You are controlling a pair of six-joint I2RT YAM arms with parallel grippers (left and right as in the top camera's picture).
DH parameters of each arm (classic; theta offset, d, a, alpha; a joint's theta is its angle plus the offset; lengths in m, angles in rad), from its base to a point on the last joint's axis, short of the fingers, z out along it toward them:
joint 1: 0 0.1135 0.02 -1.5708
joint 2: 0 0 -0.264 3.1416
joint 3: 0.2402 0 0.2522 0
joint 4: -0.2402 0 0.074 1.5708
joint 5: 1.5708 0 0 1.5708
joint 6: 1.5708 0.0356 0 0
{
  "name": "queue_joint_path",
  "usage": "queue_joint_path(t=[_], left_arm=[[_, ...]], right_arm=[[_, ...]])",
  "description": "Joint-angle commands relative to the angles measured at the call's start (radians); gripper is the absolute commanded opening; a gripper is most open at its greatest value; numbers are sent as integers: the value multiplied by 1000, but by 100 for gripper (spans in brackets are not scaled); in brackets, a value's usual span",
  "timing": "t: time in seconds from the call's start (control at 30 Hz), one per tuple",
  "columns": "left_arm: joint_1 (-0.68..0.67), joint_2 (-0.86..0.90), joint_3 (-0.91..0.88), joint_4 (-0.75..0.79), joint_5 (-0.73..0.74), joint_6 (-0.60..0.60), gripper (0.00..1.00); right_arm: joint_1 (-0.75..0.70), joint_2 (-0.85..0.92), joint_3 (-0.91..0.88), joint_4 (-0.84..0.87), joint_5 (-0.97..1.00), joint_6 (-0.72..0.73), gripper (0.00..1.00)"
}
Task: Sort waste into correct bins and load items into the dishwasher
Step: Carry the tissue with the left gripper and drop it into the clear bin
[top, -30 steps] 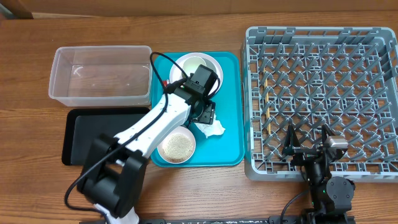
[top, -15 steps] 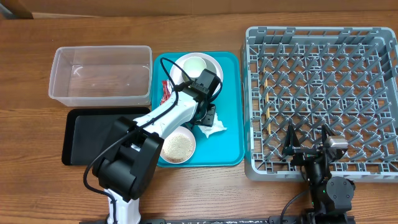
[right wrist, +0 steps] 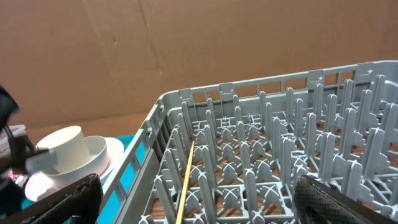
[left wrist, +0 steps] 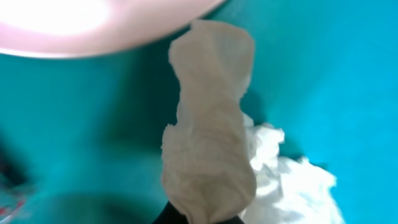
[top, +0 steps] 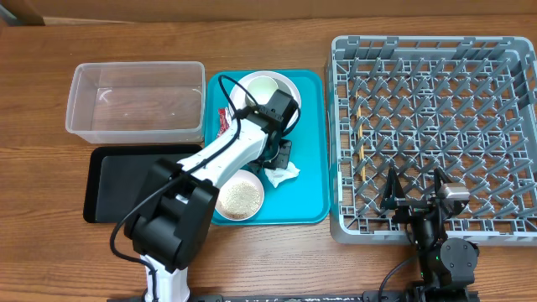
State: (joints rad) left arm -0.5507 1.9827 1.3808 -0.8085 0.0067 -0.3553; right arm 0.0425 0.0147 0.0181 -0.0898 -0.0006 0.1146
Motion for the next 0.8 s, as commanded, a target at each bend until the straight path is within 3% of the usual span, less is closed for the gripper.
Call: queue_joint_path(t=[0.0, 0.27, 0.77], left_arm=[[27, -105, 96, -48, -37, 18, 4], [130, -223, 227, -145, -128, 15, 4], [503, -228, 240, -67, -182, -27, 4]], right_arm=[[1, -12, -10, 5, -5, -3, 100], [1, -12, -10, 5, -5, -3, 100], [1, -12, -10, 5, -5, -3, 100]])
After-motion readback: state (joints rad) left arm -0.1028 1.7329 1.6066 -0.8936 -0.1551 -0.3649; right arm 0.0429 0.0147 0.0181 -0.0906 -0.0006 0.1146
